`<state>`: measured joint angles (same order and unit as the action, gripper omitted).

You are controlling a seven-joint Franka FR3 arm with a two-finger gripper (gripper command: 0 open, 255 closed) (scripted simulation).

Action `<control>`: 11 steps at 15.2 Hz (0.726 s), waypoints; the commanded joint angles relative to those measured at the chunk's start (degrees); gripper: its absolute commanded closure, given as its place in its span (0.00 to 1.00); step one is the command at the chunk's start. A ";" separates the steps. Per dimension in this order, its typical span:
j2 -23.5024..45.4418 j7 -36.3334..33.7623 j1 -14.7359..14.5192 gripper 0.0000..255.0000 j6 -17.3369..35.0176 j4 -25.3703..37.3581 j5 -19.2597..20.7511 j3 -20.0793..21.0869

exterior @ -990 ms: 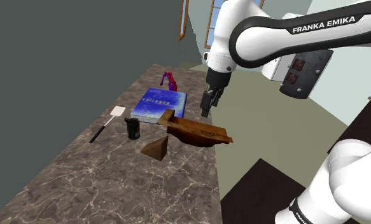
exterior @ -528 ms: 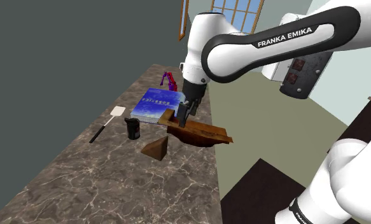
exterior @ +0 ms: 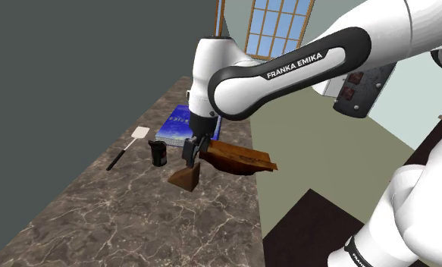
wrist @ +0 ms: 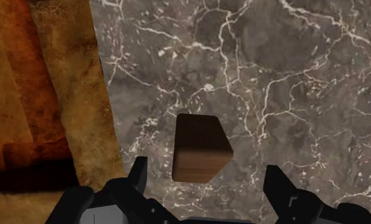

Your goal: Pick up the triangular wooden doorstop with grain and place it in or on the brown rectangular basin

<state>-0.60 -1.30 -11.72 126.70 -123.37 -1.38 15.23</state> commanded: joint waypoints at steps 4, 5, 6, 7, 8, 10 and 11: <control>2.37 -0.52 -0.18 0.00 3.62 -1.26 0.67 0.16; 2.84 -0.64 -0.20 0.00 4.35 -1.54 0.82 0.17; 3.11 -0.70 -0.21 0.00 4.77 -1.69 0.92 0.17; 3.10 -0.70 -0.21 0.00 4.77 -1.70 0.92 0.17; 3.11 -0.70 -0.21 0.00 4.77 -1.70 0.92 0.17; 3.11 -0.70 -0.21 0.00 4.77 -1.69 0.92 0.17; 3.11 -0.70 -0.21 0.00 4.77 -1.69 0.92 0.17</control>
<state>2.50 -2.01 -11.94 131.44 -125.05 -0.47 15.40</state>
